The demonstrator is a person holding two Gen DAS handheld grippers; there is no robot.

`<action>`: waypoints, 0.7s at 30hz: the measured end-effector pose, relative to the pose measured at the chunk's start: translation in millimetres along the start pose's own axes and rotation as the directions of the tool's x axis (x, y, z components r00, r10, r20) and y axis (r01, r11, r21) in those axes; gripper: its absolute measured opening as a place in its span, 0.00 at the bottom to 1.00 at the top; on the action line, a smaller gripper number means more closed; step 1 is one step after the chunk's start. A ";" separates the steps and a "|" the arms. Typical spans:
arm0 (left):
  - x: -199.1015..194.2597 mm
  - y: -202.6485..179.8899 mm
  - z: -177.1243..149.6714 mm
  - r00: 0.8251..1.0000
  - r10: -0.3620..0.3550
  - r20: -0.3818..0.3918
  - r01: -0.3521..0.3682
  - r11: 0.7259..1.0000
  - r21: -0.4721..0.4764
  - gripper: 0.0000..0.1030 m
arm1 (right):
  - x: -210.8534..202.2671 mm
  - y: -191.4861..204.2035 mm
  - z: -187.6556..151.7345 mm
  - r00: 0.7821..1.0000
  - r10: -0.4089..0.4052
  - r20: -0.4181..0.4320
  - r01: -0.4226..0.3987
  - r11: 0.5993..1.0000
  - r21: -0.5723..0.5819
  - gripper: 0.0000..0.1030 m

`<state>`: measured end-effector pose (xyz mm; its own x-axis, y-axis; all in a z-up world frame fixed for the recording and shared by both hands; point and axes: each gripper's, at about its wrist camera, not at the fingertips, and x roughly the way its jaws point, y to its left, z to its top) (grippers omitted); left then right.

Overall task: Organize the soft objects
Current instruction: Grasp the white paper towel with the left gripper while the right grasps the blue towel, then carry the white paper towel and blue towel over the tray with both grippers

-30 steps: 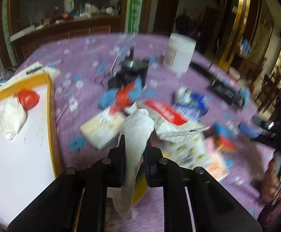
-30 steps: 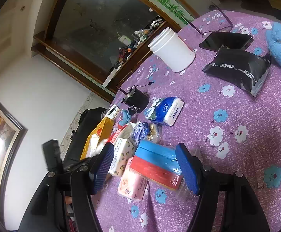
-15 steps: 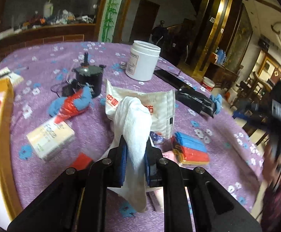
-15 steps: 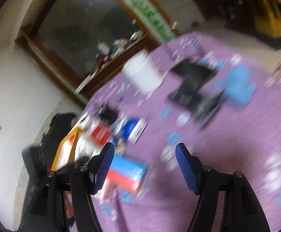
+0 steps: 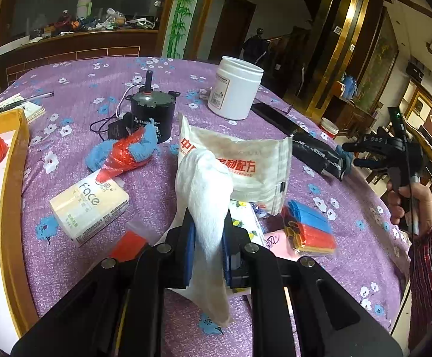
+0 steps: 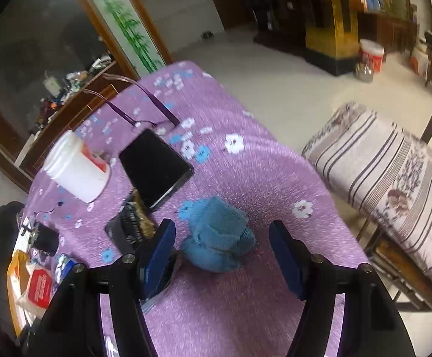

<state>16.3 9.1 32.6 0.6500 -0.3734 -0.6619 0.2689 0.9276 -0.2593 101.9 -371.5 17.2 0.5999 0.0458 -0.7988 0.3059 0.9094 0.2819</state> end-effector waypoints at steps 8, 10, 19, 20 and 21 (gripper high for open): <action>10.6 9.7 1.9 0.999 0.040 -0.031 -0.042 0.998 -0.048 0.33 | -21.9 23.3 -9.1 0.993 0.035 0.108 -0.031 0.999 -0.038 0.36; 12.5 18.4 3.5 0.998 0.047 -0.034 -0.050 0.995 -0.092 0.48 | -45.6 42.6 -11.1 0.979 0.091 0.181 -0.080 0.995 -0.064 0.36; 6.1 38.4 2.3 0.999 0.041 0.012 -0.038 0.983 -0.179 0.10 | -70.1 203.6 -54.6 0.864 0.497 0.076 -0.454 0.836 -0.308 0.36; 2.6 38.2 2.6 0.998 0.051 0.028 -0.045 0.984 -0.175 0.10 | -68.2 216.6 -61.0 0.856 0.513 0.061 -0.468 0.820 -0.330 0.36; -0.9 38.0 2.7 0.997 0.058 0.046 -0.049 0.984 -0.173 0.10 | -65.4 229.6 -69.9 0.842 0.538 0.044 -0.490 0.795 -0.358 0.35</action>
<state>27.9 44.7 25.2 0.6964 -0.3193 -0.6427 0.1097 0.9324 -0.3444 81.1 -136.8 97.1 0.7021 0.5096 -0.4973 -0.3149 0.8486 0.4251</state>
